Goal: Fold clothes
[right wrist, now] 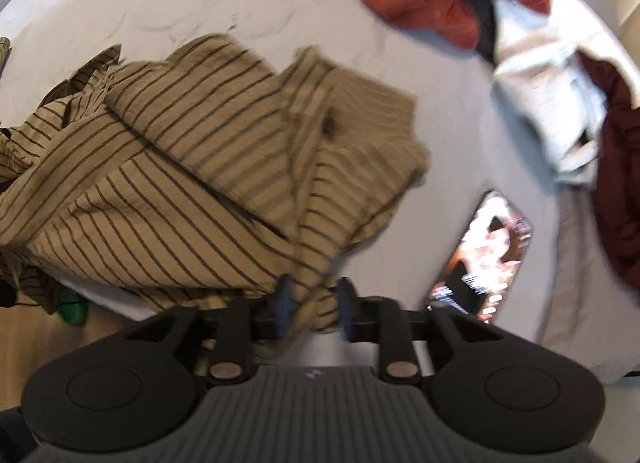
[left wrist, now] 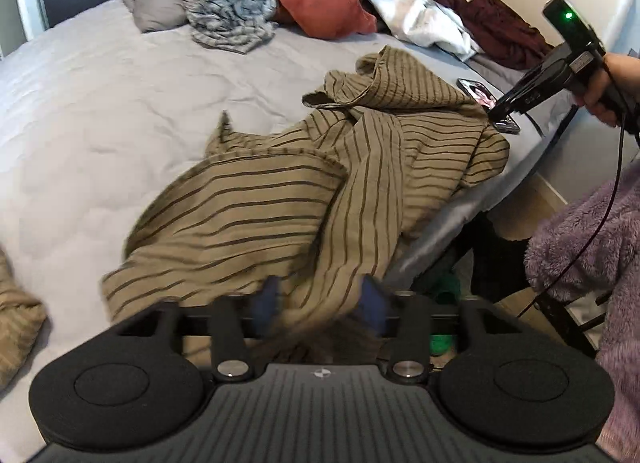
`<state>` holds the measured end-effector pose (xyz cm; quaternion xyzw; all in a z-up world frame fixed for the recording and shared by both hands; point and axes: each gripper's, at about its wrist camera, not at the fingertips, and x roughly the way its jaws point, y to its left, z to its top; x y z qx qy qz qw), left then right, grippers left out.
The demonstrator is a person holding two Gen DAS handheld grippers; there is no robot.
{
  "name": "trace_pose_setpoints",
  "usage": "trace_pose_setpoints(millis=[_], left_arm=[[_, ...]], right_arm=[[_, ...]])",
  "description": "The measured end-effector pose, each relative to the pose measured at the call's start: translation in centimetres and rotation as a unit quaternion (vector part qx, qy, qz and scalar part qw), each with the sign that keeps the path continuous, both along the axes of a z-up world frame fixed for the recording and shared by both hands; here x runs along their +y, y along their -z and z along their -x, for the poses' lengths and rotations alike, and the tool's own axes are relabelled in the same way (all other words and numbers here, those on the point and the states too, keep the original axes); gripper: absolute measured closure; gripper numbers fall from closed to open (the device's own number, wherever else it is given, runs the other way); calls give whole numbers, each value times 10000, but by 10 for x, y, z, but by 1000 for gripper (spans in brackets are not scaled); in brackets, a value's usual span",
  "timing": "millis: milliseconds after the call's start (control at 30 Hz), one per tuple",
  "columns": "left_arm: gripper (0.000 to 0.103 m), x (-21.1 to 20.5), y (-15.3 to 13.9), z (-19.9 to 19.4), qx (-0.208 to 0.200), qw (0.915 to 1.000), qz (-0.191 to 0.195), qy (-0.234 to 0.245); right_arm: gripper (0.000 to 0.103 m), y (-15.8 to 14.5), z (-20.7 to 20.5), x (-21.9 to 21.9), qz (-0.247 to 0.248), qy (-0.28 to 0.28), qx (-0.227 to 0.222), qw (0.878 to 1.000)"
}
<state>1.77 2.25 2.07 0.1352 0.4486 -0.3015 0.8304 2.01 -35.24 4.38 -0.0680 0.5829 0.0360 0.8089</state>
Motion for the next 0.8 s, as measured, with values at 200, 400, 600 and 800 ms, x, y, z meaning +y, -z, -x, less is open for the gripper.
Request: trace_pose_setpoints(millis=[200,400,600,800], left_arm=[[55,29,-11,2,-339,9988,-68,-359],[53,53,-16,-4,-645,9951,-210,-724],[51,61,9,-30,-424,9930,-434,-1013],[87,65,21,-41,-10,9934,-182,-1129]], right_arm=[[62,-38,-3,11,-370,-343,-753,9959],[49,-45,-30,92,-354,-1461,-1151,9819],[38,-19,-56,154,-305,-2116,-1122,9704],[84,17,-76,179,266,-2455,-712,9664]])
